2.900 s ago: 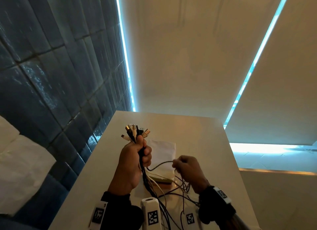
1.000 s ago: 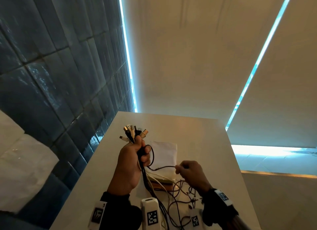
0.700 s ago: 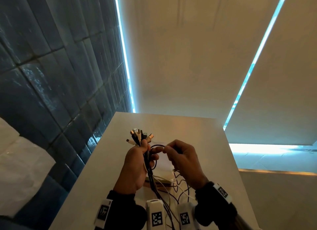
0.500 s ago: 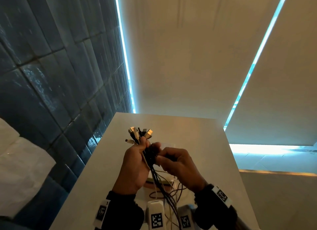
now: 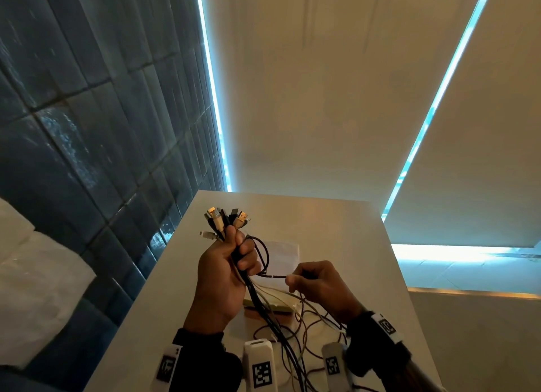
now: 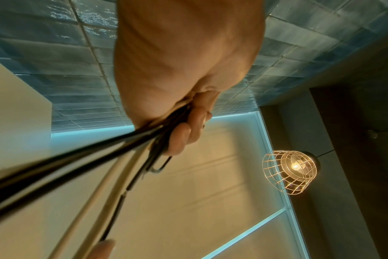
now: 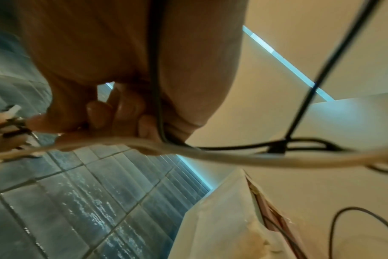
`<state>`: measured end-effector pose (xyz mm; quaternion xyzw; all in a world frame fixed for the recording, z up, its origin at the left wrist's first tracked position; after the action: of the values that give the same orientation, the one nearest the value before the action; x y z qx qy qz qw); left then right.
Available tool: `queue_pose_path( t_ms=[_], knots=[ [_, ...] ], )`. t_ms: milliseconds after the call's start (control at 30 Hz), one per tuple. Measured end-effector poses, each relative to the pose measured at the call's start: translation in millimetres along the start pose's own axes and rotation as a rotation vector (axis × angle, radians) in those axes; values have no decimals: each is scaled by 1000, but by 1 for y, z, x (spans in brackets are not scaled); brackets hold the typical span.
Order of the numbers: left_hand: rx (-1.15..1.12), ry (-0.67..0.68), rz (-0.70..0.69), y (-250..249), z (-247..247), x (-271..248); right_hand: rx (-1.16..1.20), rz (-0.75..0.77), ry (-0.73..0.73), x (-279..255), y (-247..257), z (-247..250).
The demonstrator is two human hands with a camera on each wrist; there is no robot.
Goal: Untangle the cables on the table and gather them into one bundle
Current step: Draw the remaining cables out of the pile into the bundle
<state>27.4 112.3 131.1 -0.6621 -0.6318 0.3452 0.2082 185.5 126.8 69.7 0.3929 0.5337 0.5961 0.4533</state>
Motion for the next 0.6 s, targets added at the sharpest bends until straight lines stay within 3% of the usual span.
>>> queue_pose_path(
  t_ms=[200, 600],
  knots=[
    [63, -28, 8, -1, 4, -2, -82, -63, -14, 2, -34, 4],
    [72, -29, 22, -4, 12, -3, -306, -171, 122, 0, -65, -2]
  ],
)
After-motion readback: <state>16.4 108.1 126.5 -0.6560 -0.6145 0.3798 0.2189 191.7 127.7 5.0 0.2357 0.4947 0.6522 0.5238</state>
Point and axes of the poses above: each hand's wrist, its own x-axis towards the middle knuckle, its own z-axis out of the back of the hand, y = z × x, the point moved 8 cm from there along x, towards the middle knuckle, and after that the axes turned 4 degrees about -y, right-handed, at the moved point
